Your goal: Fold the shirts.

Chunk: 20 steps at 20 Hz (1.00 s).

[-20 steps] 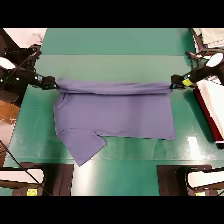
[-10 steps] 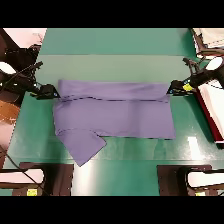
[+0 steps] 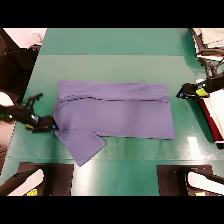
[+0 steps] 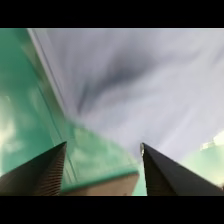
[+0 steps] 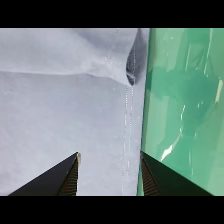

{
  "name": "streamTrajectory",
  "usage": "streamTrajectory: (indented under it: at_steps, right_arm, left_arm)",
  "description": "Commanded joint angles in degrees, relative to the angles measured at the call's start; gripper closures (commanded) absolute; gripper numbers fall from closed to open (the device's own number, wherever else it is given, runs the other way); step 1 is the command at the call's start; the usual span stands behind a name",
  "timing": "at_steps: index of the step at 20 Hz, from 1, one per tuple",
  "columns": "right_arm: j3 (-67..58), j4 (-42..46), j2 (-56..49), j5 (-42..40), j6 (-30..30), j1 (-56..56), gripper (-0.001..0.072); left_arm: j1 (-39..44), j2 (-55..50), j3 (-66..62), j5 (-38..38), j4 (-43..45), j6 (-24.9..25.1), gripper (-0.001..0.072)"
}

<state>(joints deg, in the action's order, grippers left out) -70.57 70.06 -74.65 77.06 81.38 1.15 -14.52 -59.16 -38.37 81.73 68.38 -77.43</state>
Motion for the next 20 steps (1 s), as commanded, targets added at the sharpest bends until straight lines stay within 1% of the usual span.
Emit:
streamTrajectory:
  at_steps: [1, 6, 10, 11, 12, 13, 14, 18, 20]
  right_arm:
    - [1.01, -0.07, 1.51, -1.22, -0.04, 0.37, 0.0284]
    - [1.01, -0.07, 1.51, -1.46, -0.04, 0.39, 0.0284]
    - [1.01, -0.11, 1.53, -0.90, -0.02, 0.39, 0.0284]
    - [1.01, -0.09, 1.53, -0.26, -0.02, 0.39, 0.0284]
    - [1.01, -0.09, 1.53, 0.66, -0.02, 0.39, 0.0284]
    - [1.03, -0.07, 1.53, 1.77, -0.04, 0.39, 0.0284]
    - [1.03, -0.04, 1.53, 3.69, -0.42, 0.39, 0.0284]
    - [1.51, 0.15, 1.70, 13.62, -1.95, 3.50, 0.0284]
    - [6.73, 0.17, 4.13, 13.75, -1.92, 7.02, 0.0284]
  left_arm:
    - [-0.04, 3.28, 9.81, -0.94, -1.20, -2.49, 0.0154]
    - [-0.02, 3.28, 13.64, -10.86, -9.51, -1.99, 0.0153]
    - [-0.02, 3.28, 13.68, -16.44, -13.00, -1.73, 0.0155]
    - [-0.02, 3.28, 13.68, -16.96, -14.75, -1.73, 0.0211]
    - [-0.02, 3.28, 13.68, -17.40, -16.74, -1.57, 0.0447]
    - [-0.02, 3.28, 13.66, -17.77, -18.29, -0.72, 0.0602]
    - [-0.02, 3.28, 13.68, -17.81, -19.63, 1.14, 0.0675]
    - [-0.04, 3.28, 13.60, -14.82, -21.07, 3.82, 0.0678]
    - [-0.04, 3.28, 13.60, -12.61, -21.99, 6.47, 0.0678]
